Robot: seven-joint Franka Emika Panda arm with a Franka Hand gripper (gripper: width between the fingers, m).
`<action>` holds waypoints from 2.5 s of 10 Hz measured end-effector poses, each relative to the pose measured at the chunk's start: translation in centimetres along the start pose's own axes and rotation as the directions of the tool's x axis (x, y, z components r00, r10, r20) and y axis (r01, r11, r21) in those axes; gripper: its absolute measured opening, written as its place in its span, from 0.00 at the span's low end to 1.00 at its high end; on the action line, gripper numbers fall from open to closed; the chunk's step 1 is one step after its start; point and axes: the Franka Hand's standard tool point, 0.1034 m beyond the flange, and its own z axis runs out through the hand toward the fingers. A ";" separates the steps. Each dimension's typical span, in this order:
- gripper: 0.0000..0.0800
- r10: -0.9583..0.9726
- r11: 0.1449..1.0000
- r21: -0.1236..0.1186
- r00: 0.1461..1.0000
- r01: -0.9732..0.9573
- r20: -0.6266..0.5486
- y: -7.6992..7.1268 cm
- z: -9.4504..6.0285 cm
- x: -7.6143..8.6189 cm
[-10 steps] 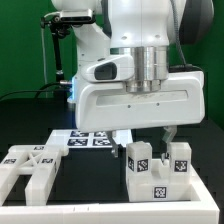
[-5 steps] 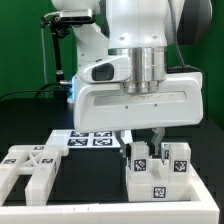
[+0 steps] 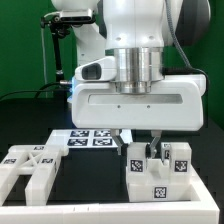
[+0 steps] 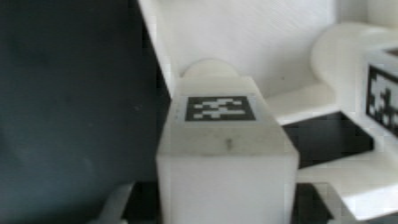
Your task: Assemble chair
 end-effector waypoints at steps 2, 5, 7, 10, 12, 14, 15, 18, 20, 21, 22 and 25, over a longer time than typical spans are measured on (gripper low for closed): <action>0.36 0.236 0.972 0.008 0.972 -0.236 0.001 0.4 0.0 0.0; 0.36 0.573 0.819 0.020 0.819 -0.574 0.019 0.9 0.0 0.2; 0.36 0.715 0.699 0.006 0.698 -0.716 0.027 1.0 0.0 0.3; 0.54 0.767 0.641 0.006 0.641 -0.767 0.027 1.0 0.0 0.3; 0.70 0.705 0.709 -0.001 0.709 -0.705 0.029 0.9 0.1 0.1; 0.79 0.571 0.821 -0.017 0.820 -0.571 0.035 0.6 0.0 0.1; 0.81 0.532 0.847 -0.016 0.846 -0.532 0.036 0.6 0.0 0.1; 0.81 0.292 0.957 -0.008 0.956 -0.292 0.038 0.7 0.0 0.1; 0.81 0.090 0.996 -0.005 0.995 -0.090 0.037 0.7 0.0 0.1; 0.81 -0.014 1.000 -0.001 0.999 0.014 0.037 0.7 0.0 0.1; 0.81 -0.114 0.993 0.002 0.993 0.114 0.037 0.7 0.0 0.1; 0.81 -0.368 0.930 0.004 0.929 0.368 0.033 -0.5 0.1 -0.4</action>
Offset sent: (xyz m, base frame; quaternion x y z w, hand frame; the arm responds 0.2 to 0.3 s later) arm -0.0054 -0.0054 -0.0059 -0.0056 -0.0294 0.3420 0.9392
